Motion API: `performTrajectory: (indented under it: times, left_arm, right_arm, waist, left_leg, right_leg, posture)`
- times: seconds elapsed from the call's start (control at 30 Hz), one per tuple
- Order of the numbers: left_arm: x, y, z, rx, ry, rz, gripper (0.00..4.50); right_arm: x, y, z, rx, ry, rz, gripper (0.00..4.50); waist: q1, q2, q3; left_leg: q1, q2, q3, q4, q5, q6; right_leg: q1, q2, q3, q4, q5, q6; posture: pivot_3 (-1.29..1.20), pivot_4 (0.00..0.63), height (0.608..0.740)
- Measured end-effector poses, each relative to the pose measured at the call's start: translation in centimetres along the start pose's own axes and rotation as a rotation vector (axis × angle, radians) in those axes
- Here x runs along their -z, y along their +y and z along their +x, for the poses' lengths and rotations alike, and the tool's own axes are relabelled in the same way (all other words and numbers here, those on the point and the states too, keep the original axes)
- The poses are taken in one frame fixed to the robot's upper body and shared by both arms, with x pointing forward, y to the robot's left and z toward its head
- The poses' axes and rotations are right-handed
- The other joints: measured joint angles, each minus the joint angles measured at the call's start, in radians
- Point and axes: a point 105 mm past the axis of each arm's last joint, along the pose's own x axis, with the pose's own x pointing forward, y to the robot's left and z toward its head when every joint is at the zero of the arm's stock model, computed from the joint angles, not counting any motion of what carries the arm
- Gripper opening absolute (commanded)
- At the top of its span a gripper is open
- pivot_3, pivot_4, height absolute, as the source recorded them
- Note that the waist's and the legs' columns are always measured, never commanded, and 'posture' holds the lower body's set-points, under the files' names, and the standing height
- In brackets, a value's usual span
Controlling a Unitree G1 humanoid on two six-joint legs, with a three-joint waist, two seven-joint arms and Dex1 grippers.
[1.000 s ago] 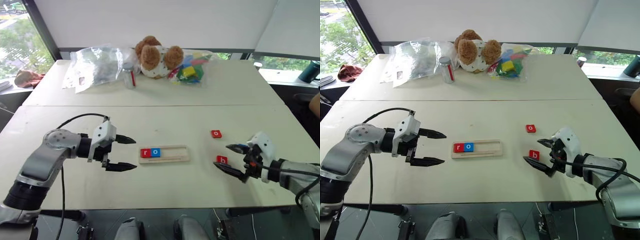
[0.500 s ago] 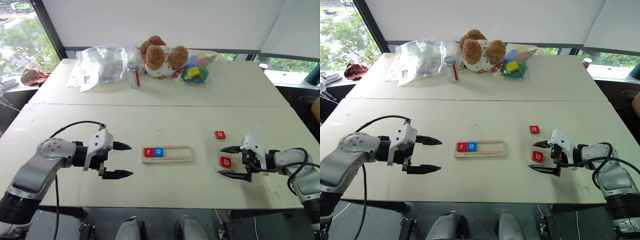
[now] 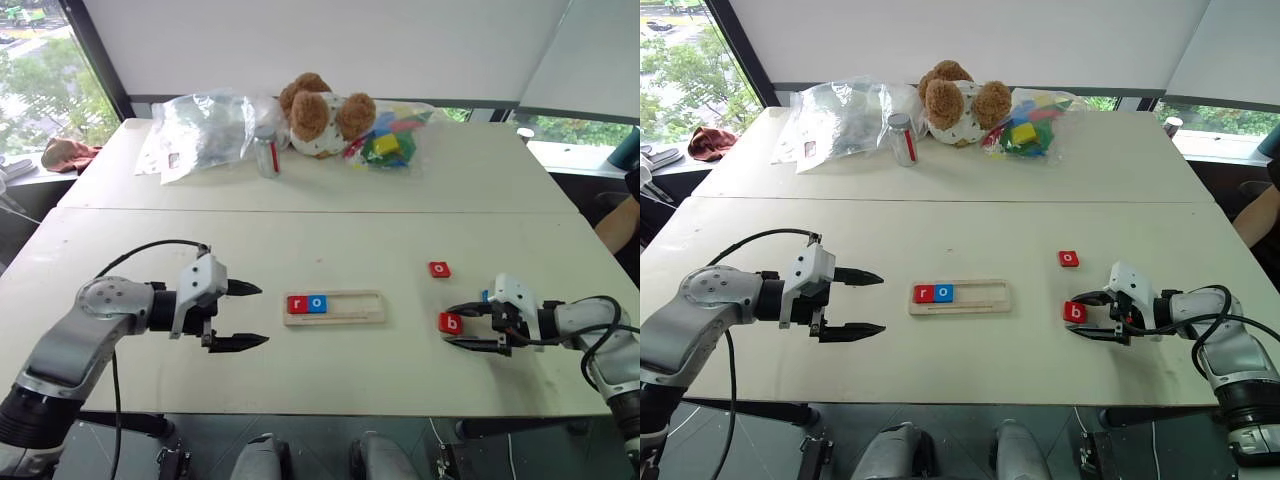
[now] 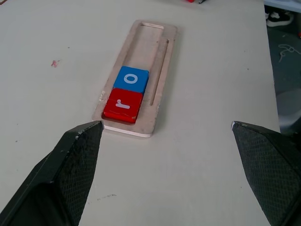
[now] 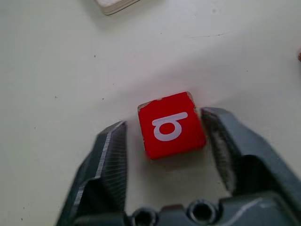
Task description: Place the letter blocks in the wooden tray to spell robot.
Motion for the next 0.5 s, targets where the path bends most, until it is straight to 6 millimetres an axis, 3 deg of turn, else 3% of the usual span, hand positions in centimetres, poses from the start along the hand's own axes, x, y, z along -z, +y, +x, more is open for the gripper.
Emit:
performTrajectory:
  times: [0.17, 0.4, 0.5]
  left_arm:
    - [0.3, 0.3, -0.3, -0.015, 0.0, -0.016, 4.5]
    - [1.1, 1.1, -1.7, -0.021, 0.056, -0.031, 4.5]
    - [1.3, 1.3, -1.8, -0.03, 0.07, -0.015, 4.5]
  right_arm:
    - [-1.1, -0.1, 0.6, 0.005, -0.011, -0.007, 1.16]
    - [-10.5, 0.5, 5.9, -0.153, -0.125, -0.149, 1.16]
    - [-12.0, 0.4, 7.7, -0.16, -0.119, -0.158, 1.16]
  waist:
    - [-0.005, 0.0, 0.0]
    - [-0.021, 0.002, 0.001]
    - [-0.01, 0.002, 0.001]
  left_leg:
    - [0.001, 0.0, 0.0, 0.0, 0.0, 0.0]
    - [0.001, 0.002, 0.0, -0.001, 0.001, -0.001]
    - [-0.002, 0.001, -0.001, -0.001, 0.001, -0.002]
  right_leg:
    - [0.0, 0.0, 0.0, 0.002, 0.0, 0.0]
    - [-0.003, 0.002, 0.0, 0.005, 0.0, 0.0]
    - [-0.005, 0.001, -0.001, 0.004, 0.0, 0.0]
  posture:
    - [0.0, 0.15, 0.74]
    - [0.0, 0.15, 0.74]
    - [0.0, 0.15, 0.74]
